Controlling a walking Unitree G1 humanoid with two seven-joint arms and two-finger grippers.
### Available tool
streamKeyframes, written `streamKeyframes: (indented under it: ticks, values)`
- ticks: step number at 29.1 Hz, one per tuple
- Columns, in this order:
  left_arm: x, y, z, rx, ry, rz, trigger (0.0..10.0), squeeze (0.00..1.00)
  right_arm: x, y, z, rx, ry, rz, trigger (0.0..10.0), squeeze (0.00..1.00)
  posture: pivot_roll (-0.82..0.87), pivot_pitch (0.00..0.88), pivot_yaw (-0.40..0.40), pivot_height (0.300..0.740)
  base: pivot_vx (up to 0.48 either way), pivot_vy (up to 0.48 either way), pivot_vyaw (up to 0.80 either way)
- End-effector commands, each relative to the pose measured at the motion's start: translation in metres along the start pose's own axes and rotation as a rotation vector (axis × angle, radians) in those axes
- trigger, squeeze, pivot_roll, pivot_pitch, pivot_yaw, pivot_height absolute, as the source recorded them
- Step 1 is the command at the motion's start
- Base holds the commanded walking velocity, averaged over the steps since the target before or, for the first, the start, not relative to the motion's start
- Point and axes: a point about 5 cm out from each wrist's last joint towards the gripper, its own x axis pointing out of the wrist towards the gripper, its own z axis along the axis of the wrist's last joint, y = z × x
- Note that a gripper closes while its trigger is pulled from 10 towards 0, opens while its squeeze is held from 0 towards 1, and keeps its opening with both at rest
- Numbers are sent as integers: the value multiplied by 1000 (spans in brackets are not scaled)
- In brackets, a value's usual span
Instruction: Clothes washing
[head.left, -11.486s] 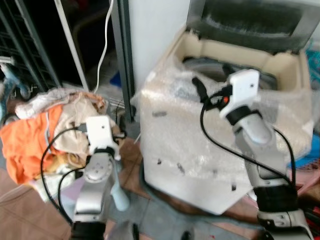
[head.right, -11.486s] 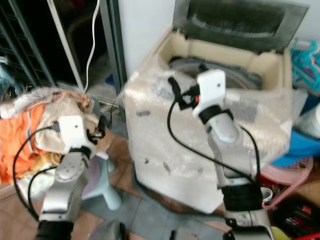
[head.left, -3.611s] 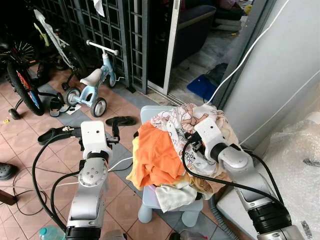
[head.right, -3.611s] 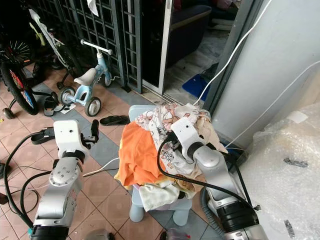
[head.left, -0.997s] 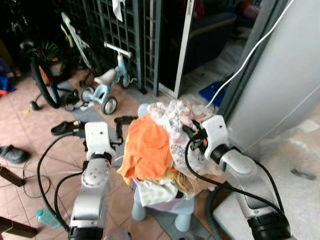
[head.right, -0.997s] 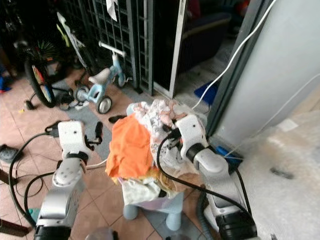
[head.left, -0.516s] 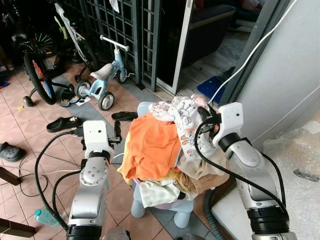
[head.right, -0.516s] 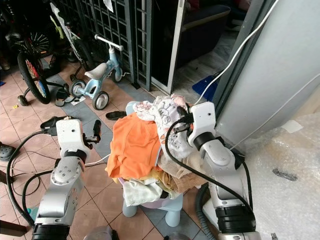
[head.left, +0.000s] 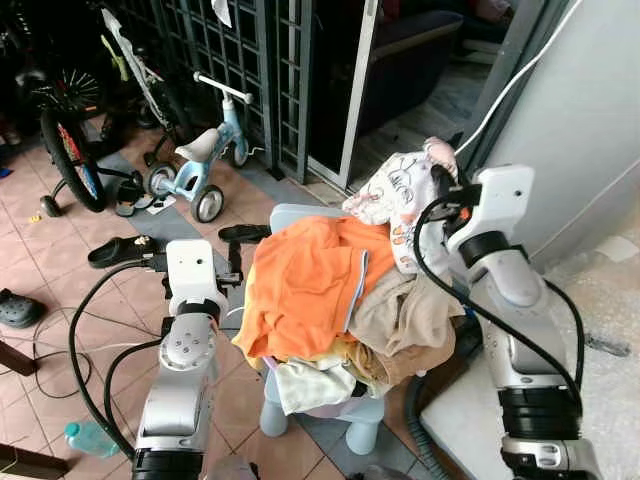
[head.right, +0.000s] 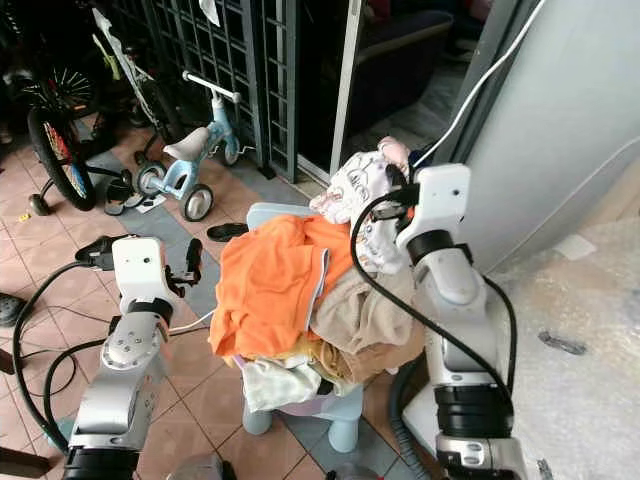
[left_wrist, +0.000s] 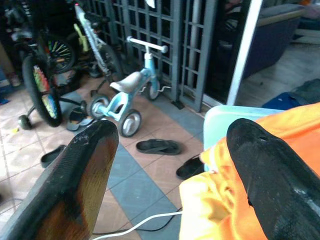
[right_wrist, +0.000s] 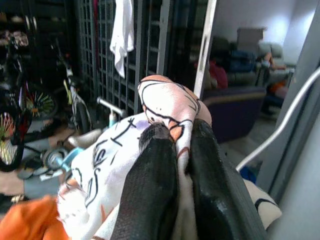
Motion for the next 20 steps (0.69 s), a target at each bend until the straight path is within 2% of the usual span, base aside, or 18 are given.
streamKeyframes:
  ticks: [1, 11, 20]
  values:
    - [1, -4, 1, 7, -3, -9, 10000, 0, -1, -3, 7, -14, -22, -13, 10000, 0, -38, 0, -27, 740, 0, -277, -544]
    - [1, -4, 1, 9, -2, -14, 10000, 0, 3, -10, 11, -37, -34, -39, 10000, 0, -42, 0, -26, 740, 0, -284, -766]
    - [2, -4, 0, 11, 2, -13, 10000, 0, 4, -9, 11, -37, -35, -44, 10000, 0, -41, 0, -24, 740, 0, -277, -722]
